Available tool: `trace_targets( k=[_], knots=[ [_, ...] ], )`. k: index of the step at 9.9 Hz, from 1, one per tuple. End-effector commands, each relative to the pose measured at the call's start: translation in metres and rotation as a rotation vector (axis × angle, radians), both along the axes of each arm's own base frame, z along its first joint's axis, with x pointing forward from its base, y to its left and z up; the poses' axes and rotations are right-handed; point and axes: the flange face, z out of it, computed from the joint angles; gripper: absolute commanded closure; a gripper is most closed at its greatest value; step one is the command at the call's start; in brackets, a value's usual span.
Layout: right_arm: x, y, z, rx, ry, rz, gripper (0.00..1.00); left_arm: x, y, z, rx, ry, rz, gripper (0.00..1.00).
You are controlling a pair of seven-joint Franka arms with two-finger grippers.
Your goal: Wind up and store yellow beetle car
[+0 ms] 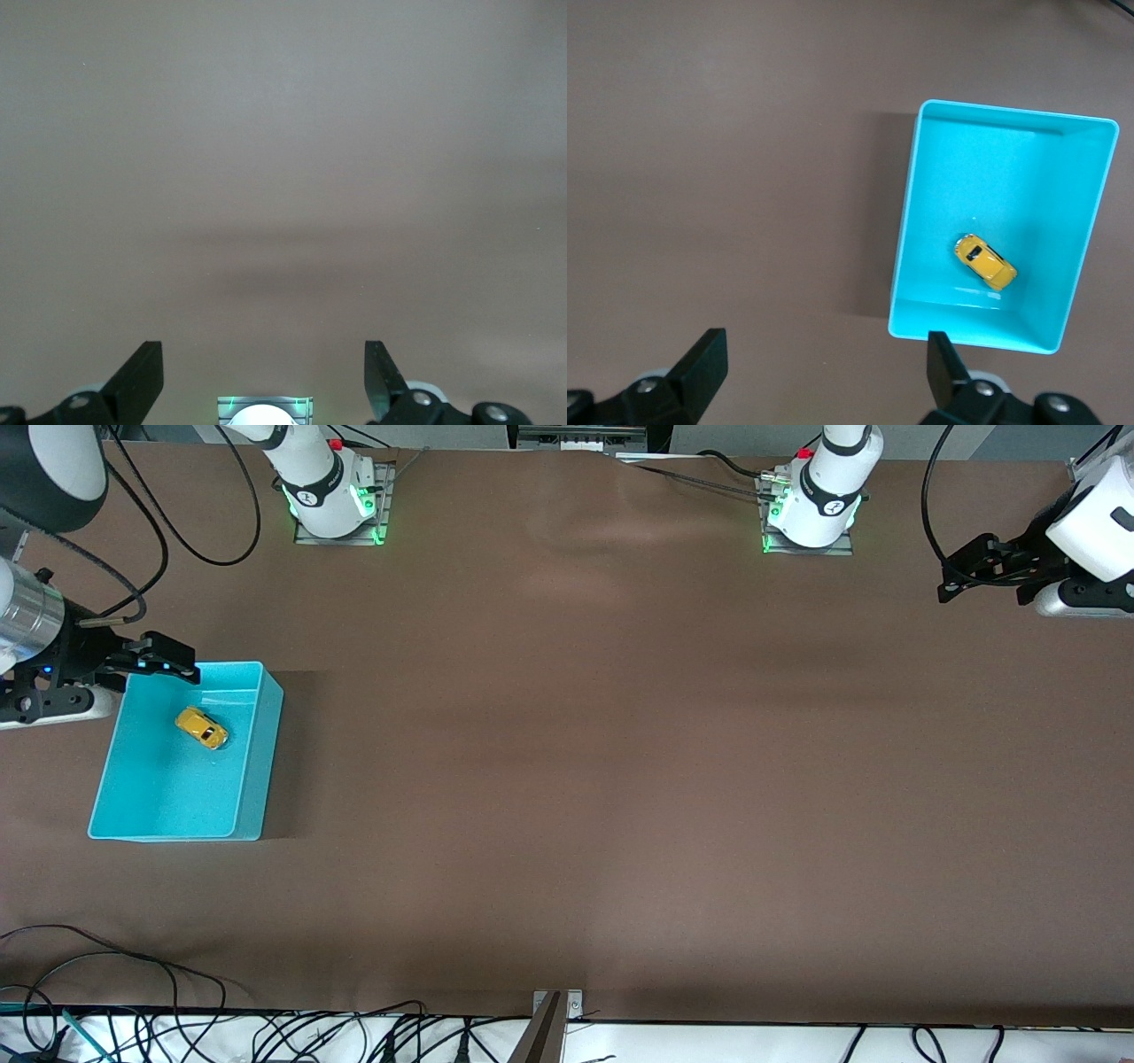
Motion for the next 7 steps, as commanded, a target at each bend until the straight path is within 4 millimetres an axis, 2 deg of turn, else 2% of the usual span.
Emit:
trace_targets(
  k=[1, 5, 7],
  knots=[
    [-0.011, 0.014, 0.005, -0.019, 0.014, -0.025, 0.00, -0.005, 0.003, 0.003, -0.019, -0.010, -0.007, 0.00],
    [-0.012, 0.024, 0.005, -0.012, 0.014, -0.012, 0.00, -0.006, 0.003, 0.003, -0.019, -0.007, -0.007, 0.00],
    [-0.009, 0.014, 0.000, -0.014, 0.022, -0.021, 0.00, -0.006, 0.002, 0.003, -0.020, -0.007, -0.007, 0.00]
  ],
)
